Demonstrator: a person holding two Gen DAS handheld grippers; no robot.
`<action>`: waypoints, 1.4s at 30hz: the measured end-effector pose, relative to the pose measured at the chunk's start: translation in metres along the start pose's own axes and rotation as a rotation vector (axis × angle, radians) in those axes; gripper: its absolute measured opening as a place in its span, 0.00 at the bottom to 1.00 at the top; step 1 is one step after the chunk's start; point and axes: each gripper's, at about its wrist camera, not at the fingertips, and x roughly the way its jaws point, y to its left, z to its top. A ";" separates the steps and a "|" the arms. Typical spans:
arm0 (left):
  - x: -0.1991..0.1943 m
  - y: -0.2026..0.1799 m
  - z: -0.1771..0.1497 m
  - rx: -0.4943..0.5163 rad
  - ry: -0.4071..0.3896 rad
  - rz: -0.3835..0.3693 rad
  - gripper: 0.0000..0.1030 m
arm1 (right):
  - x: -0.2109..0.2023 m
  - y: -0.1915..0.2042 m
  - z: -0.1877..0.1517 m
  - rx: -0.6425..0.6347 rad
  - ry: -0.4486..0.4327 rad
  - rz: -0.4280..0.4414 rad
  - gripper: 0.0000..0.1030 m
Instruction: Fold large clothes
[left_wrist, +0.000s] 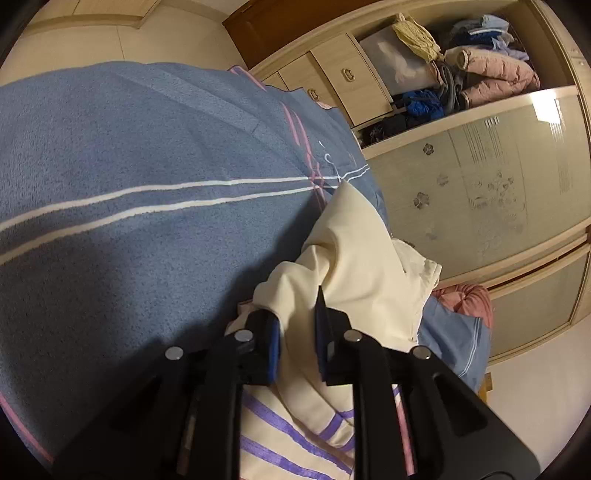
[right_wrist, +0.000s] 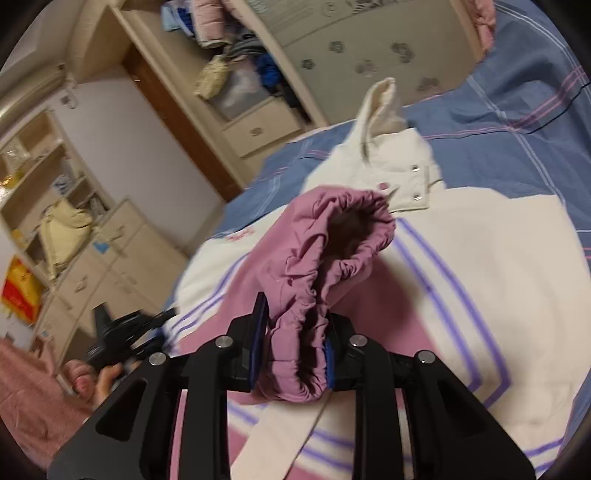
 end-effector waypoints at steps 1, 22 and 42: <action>-0.002 -0.005 -0.001 0.022 0.001 0.000 0.19 | 0.009 -0.010 0.003 0.018 0.009 -0.045 0.25; -0.011 -0.119 -0.040 0.464 0.055 0.049 0.37 | -0.022 -0.025 -0.009 0.000 0.007 -0.021 0.43; 0.065 -0.107 -0.029 0.525 0.096 0.260 0.40 | 0.087 -0.039 0.021 -0.090 0.106 -0.270 0.26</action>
